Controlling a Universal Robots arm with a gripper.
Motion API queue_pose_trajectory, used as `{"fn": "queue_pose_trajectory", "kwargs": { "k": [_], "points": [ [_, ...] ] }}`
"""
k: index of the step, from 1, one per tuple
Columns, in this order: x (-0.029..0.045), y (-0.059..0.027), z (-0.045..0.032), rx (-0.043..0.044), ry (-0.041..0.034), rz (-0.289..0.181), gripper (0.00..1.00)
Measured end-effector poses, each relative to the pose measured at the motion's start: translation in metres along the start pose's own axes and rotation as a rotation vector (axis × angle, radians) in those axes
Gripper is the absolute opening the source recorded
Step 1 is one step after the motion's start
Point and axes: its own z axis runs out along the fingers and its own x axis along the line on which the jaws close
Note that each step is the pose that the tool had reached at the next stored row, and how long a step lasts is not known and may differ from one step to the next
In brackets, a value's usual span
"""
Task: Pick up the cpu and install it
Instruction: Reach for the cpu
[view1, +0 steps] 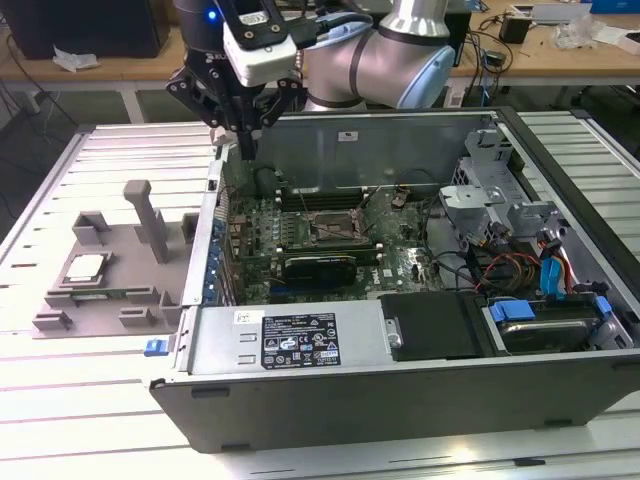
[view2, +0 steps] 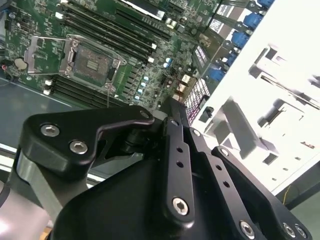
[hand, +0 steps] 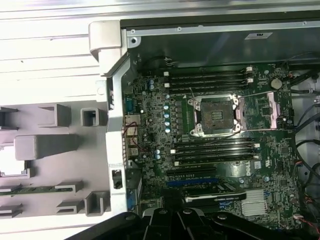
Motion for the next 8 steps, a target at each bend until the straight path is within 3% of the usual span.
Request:
{"fn": "queue_pose_trajectory", "kwargs": {
  "k": [3, 8],
  "points": [
    [0.0052, -0.0003, -0.0001, 0.0, -0.0002, 0.0, 0.11],
    [0.0221, -0.0015, -0.0006, -0.0001, -0.0014, 0.0, 0.11]
  ]
}}
